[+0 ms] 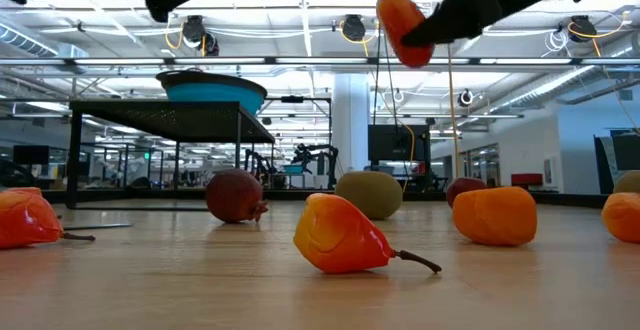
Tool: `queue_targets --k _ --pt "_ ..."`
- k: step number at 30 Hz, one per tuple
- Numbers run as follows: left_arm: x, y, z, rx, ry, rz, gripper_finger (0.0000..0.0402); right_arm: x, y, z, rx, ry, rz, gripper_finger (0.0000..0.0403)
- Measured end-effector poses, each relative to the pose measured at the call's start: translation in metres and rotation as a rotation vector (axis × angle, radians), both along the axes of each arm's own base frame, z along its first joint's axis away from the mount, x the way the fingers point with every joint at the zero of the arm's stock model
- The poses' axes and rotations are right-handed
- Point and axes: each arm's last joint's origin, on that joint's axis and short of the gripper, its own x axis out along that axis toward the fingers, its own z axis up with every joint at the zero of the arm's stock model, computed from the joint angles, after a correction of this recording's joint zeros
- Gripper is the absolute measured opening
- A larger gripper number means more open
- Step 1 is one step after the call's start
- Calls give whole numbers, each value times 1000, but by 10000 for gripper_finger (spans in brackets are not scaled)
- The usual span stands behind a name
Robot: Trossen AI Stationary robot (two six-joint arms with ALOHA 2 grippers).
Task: Pick & Place Fruit
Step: Put the orange mango into the blue strainer bowl on the shelf
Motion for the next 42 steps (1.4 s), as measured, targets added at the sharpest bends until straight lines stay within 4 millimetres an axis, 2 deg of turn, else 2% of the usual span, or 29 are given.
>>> queue_targets --k 10,20,23,33,39,42 --pt "41 7 19 22 116 89 250 10 13 8 -102 -103 80 241" --pt "76 14 30 42 157 120 250 35 21 -2 -180 -157 116 241" --pt "83 18 32 28 149 91 250 42 21 -4 -221 -190 67 241" --pt "92 35 31 -54 99 68 251 66 29 -18 -358 -267 -41 240" --pt "93 39 33 -45 75 27 253 75 30 -25 -448 -309 -115 241" --pt "95 38 32 -33 71 3 268 79 30 -26 -445 -338 -126 241"
